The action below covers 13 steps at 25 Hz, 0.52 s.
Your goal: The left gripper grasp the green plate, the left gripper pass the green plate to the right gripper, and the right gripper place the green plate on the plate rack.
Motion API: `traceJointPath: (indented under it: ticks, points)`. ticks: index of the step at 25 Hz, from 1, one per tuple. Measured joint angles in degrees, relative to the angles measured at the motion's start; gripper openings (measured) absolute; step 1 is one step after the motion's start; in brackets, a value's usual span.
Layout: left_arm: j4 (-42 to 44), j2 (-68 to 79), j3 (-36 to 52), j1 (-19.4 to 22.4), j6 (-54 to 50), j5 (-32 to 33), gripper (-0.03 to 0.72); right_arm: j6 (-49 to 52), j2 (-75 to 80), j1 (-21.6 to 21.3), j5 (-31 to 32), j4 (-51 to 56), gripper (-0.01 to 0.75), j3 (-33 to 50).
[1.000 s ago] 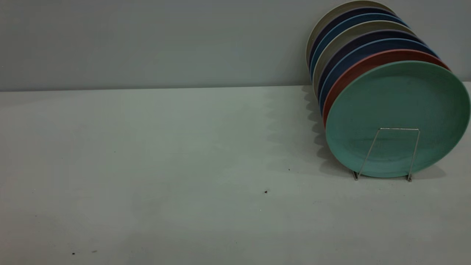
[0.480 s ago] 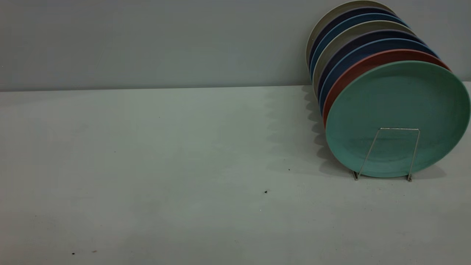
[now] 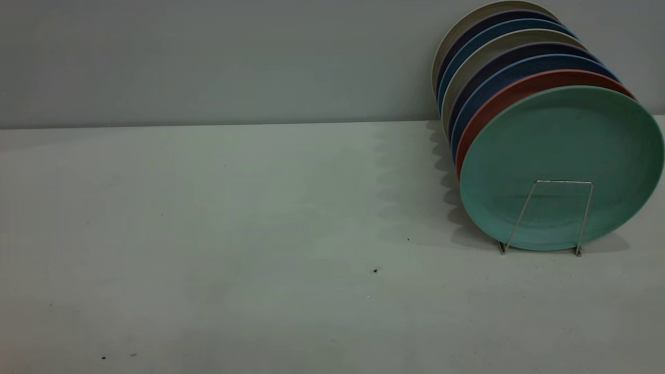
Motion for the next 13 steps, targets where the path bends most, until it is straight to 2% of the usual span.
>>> traceJointPath:
  ticks: [5, 13]
  points:
    - [-0.05, 0.0, 0.0, 0.0, 0.0, 0.0, 0.487, 3.99, 0.0, 0.0, 0.0, -2.75, 0.294, 0.0]
    - [-0.05, 0.0, 0.0, 0.0, 0.04, 0.0, 0.487, 4.66, 0.0, 0.0, 0.0, -2.8, 0.294, 0.0]
